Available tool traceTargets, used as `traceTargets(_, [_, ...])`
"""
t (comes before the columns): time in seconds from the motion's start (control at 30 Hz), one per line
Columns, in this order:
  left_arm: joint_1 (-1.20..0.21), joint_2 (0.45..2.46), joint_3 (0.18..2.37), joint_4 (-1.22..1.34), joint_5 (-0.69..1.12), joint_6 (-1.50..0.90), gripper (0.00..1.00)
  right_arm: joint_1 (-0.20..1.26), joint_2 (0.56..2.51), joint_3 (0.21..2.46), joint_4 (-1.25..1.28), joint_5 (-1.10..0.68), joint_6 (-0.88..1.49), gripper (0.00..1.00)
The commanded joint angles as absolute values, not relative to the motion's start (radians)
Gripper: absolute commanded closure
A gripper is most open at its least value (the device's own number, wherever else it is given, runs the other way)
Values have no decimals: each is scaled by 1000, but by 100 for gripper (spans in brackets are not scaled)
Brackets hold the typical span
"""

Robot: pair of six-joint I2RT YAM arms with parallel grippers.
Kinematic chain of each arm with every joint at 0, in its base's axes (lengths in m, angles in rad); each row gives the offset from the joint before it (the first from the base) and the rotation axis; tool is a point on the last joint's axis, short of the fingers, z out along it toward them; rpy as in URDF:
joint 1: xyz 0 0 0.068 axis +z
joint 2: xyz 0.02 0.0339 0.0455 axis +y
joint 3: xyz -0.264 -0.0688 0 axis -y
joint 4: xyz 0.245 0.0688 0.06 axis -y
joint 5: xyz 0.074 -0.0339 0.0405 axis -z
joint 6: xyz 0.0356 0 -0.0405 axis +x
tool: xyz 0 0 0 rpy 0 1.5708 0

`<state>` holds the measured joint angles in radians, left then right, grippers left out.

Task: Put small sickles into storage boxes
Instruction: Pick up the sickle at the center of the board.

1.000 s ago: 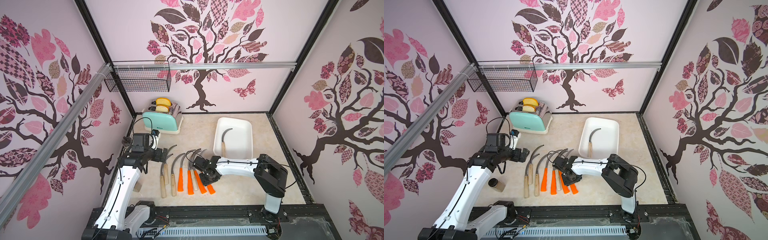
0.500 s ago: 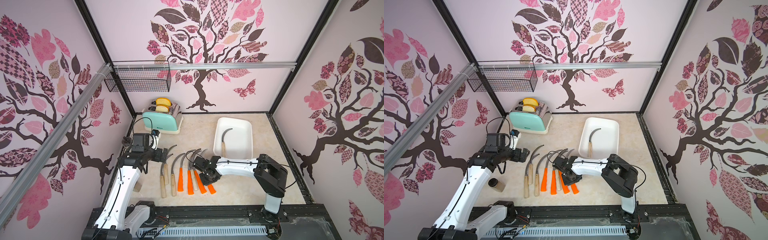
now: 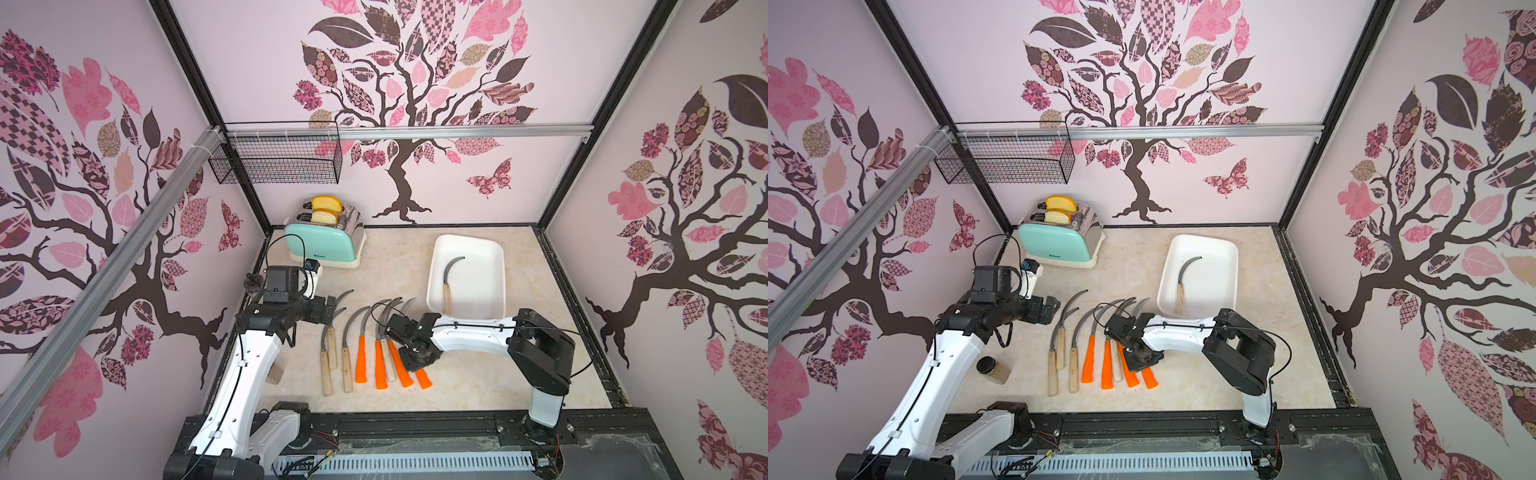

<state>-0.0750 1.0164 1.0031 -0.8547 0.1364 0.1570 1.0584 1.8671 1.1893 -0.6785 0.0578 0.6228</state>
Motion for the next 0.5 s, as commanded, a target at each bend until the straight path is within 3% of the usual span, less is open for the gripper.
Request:
traceTargets(0.0, [-79,1022,1040,-852,144,142,2,1062,1877,1185,-716,92,609,82])
traceTargets(0.47, [-78,1029,1052,-859,152,146,2,1062,1855,1211,-722,107,592,85])
